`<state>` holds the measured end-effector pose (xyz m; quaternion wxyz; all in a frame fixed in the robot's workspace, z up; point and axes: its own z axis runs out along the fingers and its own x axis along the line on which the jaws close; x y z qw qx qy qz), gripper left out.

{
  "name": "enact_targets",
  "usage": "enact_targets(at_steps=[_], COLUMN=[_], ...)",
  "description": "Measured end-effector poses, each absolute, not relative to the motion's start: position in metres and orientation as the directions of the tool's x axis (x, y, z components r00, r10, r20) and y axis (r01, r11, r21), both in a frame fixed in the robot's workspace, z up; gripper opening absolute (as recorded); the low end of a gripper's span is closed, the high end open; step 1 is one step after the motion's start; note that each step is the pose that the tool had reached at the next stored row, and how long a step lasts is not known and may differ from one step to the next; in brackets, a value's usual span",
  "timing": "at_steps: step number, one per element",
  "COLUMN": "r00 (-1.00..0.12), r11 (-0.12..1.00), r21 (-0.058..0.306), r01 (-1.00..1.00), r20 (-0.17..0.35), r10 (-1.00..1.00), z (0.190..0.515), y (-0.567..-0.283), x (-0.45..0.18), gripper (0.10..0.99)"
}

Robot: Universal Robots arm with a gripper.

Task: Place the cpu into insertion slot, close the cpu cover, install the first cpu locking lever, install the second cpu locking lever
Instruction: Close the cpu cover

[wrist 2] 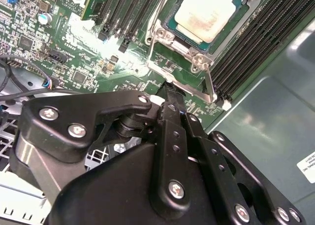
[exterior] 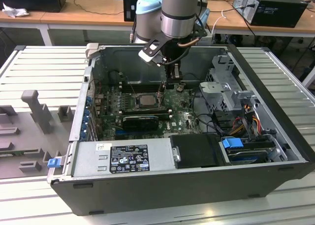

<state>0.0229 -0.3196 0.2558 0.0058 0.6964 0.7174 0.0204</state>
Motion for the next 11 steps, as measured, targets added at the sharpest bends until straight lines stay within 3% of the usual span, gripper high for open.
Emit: enact_targets(at_steps=[11], r00=[-0.030], r11=[0.029], r21=[0.037], r01=[0.999], r20=[0.020], r10=[0.999], z=[0.2558], y=[-0.3196], x=[0.0215], gripper=[0.106])
